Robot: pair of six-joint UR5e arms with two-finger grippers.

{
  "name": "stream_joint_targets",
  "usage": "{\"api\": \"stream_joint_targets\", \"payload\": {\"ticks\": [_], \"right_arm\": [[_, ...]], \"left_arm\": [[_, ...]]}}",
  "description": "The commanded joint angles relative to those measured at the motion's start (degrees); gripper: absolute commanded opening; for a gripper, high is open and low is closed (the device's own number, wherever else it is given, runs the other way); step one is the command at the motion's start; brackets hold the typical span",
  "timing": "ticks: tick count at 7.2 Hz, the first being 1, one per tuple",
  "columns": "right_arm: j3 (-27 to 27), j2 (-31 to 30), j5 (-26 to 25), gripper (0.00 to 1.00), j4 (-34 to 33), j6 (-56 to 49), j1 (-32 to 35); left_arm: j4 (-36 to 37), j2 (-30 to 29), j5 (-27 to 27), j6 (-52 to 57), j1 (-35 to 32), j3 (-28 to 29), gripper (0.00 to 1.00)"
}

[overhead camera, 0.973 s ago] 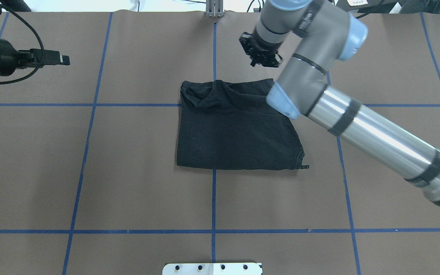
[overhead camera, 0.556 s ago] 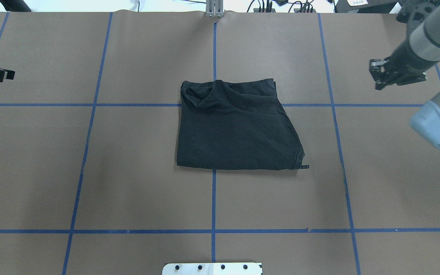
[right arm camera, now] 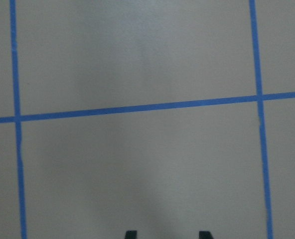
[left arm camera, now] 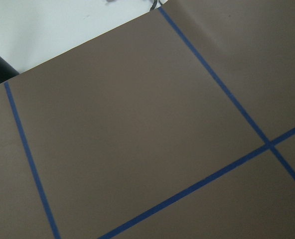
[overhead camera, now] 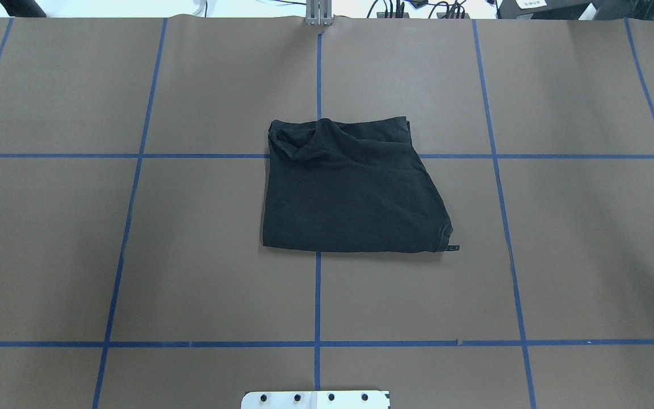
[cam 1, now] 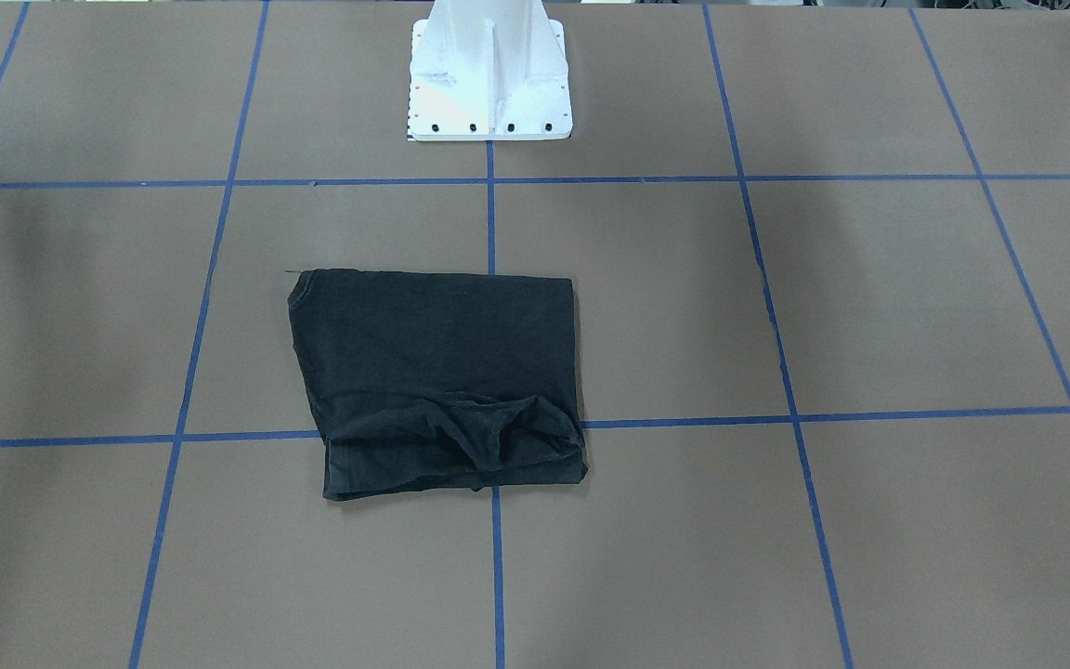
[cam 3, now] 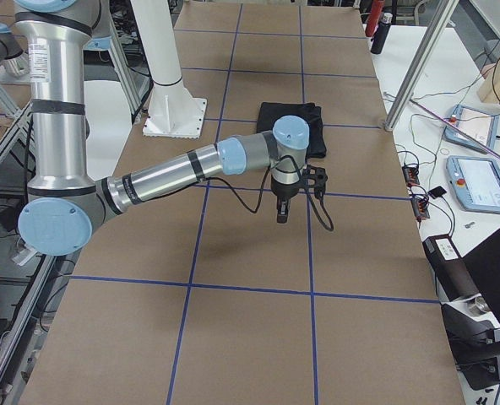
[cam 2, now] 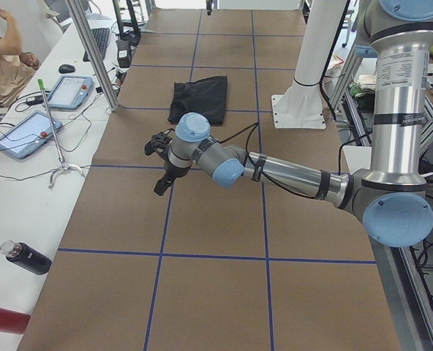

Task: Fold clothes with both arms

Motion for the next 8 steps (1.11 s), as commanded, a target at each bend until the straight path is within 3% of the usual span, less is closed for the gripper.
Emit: {"api": "stream_joint_targets", "payload": {"ticks": [1, 3, 4, 8], "right_arm": [[-1.74, -2.51, 0.15, 1.00, -0.06, -7.34, 3.00], [-4.80, -2.59, 1.37, 1.00, 0.21, -7.07, 4.48], [-6.74, -2.77, 4.51, 1.00, 0.30, -7.42, 5.54], [-6.67, -2.60, 4.28, 1.00, 0.47, -7.34, 7.13]], "left_arm": [[10.21, 0.38, -3.87, 4.33, -4.85, 0.11, 1.00], [18.76, 2.39, -4.76, 4.89, -5.13, -4.78, 1.00], [18.17, 3.62, -4.85, 5.15, -5.13, -4.98, 1.00], [18.17, 3.02, -4.76, 4.45, -4.78, -6.74, 1.00]]}}
